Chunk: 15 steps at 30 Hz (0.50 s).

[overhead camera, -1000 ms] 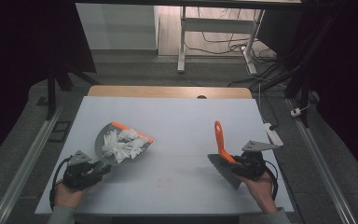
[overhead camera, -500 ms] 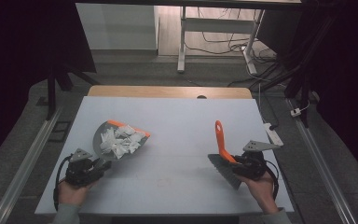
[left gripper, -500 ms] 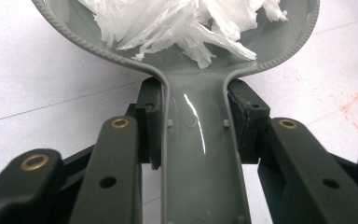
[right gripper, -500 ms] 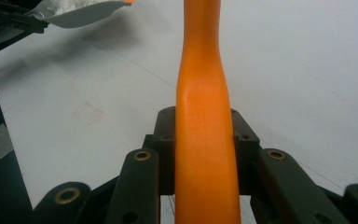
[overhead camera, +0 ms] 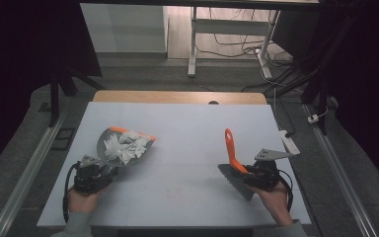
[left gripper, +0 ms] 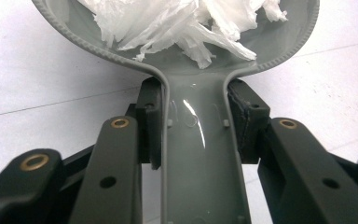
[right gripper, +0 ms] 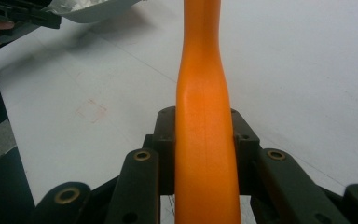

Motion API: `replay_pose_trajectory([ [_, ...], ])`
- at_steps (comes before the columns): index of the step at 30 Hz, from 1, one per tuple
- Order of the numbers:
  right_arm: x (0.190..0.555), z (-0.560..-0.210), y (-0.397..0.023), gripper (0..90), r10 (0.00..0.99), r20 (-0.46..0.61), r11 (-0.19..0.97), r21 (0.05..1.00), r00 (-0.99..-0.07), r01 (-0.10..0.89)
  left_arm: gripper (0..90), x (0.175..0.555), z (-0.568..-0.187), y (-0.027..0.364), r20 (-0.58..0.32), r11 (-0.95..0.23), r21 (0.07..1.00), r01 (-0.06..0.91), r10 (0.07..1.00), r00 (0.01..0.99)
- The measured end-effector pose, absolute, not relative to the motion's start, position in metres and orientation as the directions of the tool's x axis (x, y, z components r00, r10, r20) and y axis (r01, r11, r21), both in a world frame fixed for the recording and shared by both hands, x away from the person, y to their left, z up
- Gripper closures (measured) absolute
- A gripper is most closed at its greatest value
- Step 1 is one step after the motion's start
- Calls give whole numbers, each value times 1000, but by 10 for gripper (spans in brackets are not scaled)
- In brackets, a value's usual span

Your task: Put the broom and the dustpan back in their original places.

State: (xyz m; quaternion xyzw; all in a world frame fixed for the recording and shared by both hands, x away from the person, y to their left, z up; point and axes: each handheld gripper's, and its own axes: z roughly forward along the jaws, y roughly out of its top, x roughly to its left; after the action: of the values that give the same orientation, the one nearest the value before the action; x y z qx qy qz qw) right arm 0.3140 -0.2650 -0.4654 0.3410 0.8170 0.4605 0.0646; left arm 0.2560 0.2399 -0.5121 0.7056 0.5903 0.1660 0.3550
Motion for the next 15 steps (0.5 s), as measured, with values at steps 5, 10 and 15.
replay_pose_trajectory([
  [5, 315, -466, -266, 706, 616, 211, 342, 796, -759, 499, 613, 262, -515, 234, -189, -31, 686, 727, 957, 219],
  [10, 314, -465, -265, 706, 615, 212, 342, 796, -760, 499, 612, 269, -521, 227, -200, -6, 668, 744, 962, 188],
  [15, 314, -465, -265, 706, 614, 204, 350, 796, -762, 495, 612, 274, -524, 228, -199, 13, 665, 747, 967, 160],
])
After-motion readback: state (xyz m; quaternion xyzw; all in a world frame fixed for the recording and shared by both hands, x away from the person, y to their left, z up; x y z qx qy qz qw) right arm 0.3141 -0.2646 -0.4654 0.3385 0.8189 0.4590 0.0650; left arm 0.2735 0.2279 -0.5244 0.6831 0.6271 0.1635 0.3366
